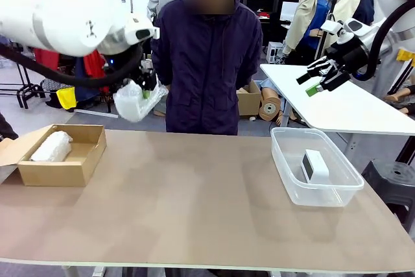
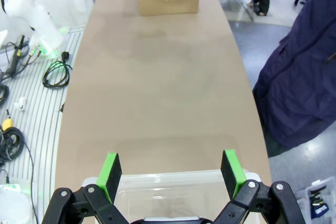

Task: Separate and place wrapped and unwrapped clocks.
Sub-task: Pick up the Digital clock indicated by the person, then if the picked Digital clock is wrapped, place it in the Package Box ; if not, place it in the Organizing box.

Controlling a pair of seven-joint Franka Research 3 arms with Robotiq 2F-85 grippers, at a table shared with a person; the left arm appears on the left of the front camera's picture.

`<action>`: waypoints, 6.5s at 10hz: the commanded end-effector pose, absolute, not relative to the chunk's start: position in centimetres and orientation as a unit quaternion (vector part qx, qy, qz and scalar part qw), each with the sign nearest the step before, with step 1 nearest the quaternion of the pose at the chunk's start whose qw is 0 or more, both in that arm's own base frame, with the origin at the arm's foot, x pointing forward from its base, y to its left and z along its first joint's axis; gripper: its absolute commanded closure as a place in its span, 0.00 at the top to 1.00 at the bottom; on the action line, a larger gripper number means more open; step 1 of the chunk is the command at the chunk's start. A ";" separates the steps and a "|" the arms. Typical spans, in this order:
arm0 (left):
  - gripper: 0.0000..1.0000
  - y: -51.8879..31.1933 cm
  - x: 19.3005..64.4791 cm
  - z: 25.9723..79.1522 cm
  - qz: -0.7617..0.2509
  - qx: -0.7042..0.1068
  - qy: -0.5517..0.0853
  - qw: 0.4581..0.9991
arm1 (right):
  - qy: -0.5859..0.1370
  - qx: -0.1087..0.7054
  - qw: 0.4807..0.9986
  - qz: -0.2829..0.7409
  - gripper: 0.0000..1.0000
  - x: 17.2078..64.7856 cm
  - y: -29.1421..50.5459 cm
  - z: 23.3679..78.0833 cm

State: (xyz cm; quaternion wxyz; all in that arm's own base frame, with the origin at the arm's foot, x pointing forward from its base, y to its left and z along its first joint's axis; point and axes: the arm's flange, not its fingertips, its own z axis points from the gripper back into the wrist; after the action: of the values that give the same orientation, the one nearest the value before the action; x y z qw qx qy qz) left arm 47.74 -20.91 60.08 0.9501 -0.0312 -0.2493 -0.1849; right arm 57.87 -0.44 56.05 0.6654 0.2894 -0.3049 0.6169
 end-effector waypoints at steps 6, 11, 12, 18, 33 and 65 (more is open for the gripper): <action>0.00 -21.5 45.9 66.2 -0.223 0.005 -0.285 0.932 | -0.299 0.284 0.665 0.623 1.00 57.6 -0.3 56.2; 0.00 -22.0 46.1 66.4 -0.218 -0.004 -0.278 0.935 | -0.299 0.284 0.665 0.623 1.00 57.6 -0.3 56.2; 0.00 -22.0 46.1 66.4 -0.218 -0.004 -0.278 0.935 | -0.299 0.284 0.665 0.623 1.00 57.6 -0.3 56.2; 0.00 -22.1 46.2 66.0 -0.220 -0.001 -0.276 0.936 | -0.299 0.284 0.665 0.623 1.00 57.6 -0.3 56.2; 0.00 -5.0 53.3 54.2 0.025 0.075 -0.279 0.957 | -0.299 0.284 0.665 0.623 1.00 57.6 -0.3 56.2; 0.27 0.4 57.3 35.6 -0.016 0.026 -0.174 0.984 | -0.299 0.284 0.665 0.623 1.00 57.6 -0.3 56.2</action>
State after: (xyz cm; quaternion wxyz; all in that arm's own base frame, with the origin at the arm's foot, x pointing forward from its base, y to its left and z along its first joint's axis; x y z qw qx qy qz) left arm 57.31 0.22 35.43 0.9855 0.0307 -0.1663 -0.0134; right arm 57.87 -0.46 56.07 0.6655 0.2892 -0.3050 0.6168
